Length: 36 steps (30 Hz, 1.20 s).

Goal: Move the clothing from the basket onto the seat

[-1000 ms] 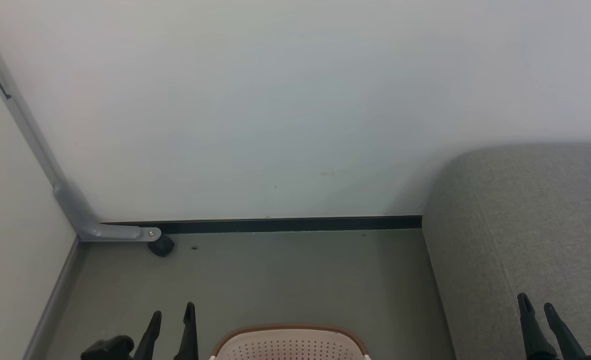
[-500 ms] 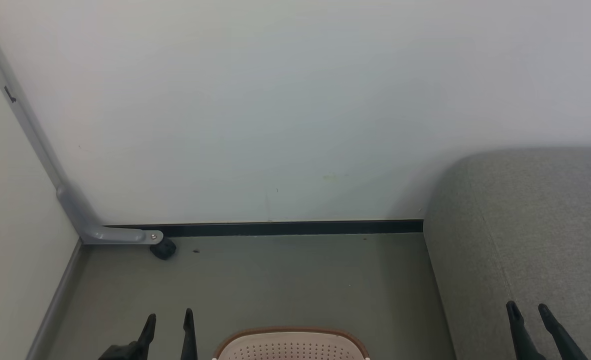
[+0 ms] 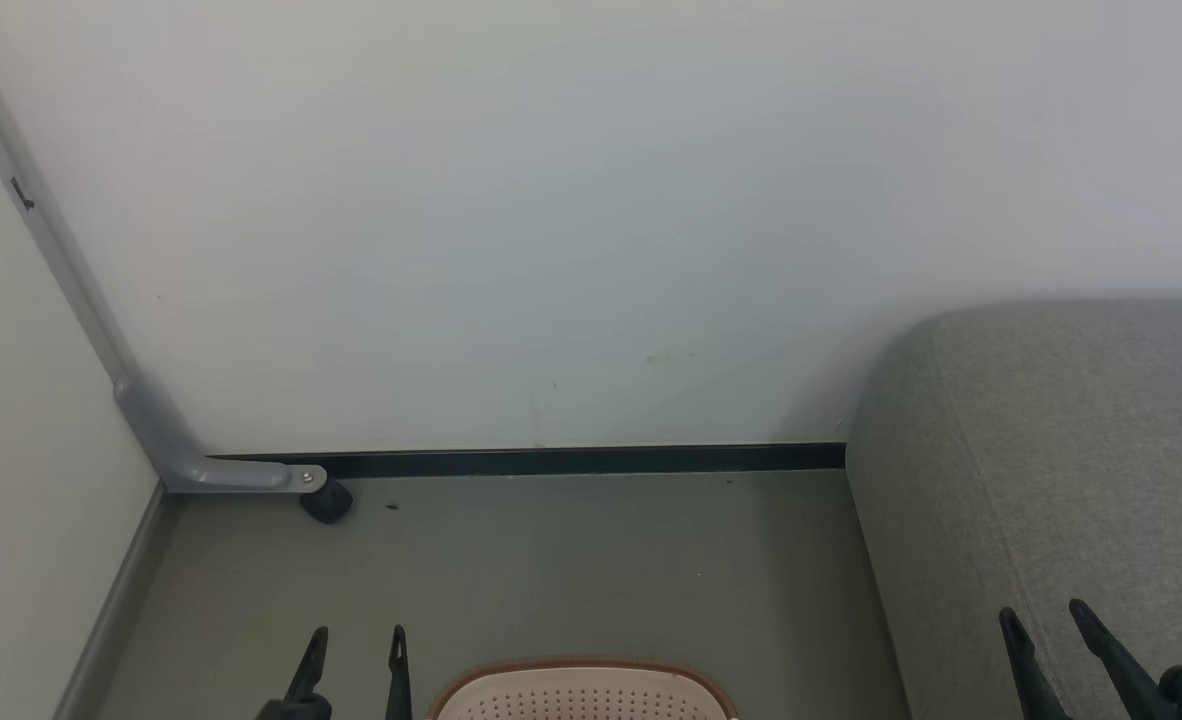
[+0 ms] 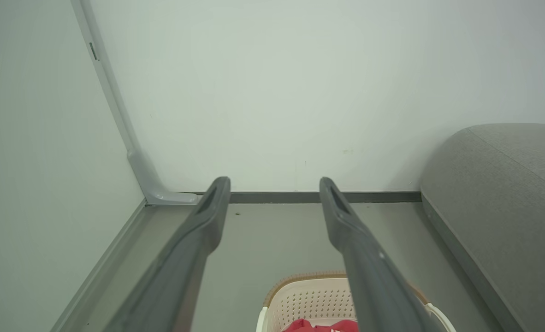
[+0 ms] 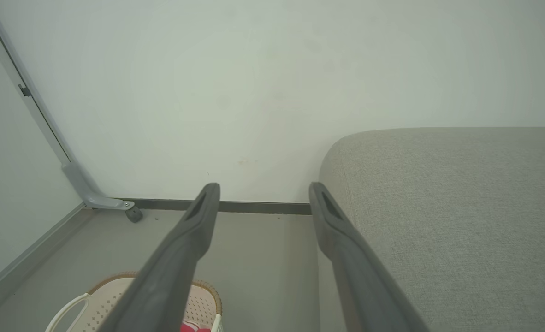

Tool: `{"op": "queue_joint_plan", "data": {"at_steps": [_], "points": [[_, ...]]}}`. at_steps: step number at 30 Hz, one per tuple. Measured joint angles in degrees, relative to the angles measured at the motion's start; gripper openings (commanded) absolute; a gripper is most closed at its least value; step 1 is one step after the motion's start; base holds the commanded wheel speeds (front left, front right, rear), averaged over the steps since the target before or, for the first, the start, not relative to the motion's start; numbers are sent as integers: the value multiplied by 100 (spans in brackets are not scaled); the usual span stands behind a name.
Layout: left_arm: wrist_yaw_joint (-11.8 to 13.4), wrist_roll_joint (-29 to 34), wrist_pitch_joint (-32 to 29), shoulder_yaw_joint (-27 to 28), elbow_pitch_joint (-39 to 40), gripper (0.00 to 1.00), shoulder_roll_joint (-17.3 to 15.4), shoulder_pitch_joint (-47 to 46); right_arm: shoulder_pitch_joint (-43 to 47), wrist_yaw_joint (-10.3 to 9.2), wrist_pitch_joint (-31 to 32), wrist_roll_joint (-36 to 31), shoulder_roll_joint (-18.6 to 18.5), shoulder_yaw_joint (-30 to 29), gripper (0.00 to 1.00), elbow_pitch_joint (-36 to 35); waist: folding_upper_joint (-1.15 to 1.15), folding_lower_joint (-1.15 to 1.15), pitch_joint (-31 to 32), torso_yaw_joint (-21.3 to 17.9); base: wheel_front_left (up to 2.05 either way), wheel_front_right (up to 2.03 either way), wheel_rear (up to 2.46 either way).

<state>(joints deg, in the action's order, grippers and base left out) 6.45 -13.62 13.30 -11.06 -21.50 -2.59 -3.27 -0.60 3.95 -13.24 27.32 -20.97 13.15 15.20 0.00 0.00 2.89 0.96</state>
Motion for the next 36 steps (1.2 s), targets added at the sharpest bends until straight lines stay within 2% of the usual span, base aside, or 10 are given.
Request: {"op": "queue_joint_plan", "data": {"at_steps": [4, 9, 29, 36], "points": [[35, 162, 79, -131, -24, 100, 0, -1, 1, 0, -70, -287, -64, 58, 100, -24, 0, 0, 9, -6, 0, 0, 0], [66, 207, 99, -183, -45, 100, -2, -1, 2, 0, -99, -321, -83, 38, 100, -35, 0, 0, 4, -13, 0, 0, 0], [66, -225, 99, -231, -280, 100, -3, -2, 6, 3, -103, -323, -47, -100, 100, -153, 0, 0, -30, -9, 0, 0, 0], [66, -449, 99, -416, -439, 100, -10, -3, 5, 10, -103, -353, -52, -133, 100, -274, 0, 0, -103, -33, 0, 0, 0]]}}
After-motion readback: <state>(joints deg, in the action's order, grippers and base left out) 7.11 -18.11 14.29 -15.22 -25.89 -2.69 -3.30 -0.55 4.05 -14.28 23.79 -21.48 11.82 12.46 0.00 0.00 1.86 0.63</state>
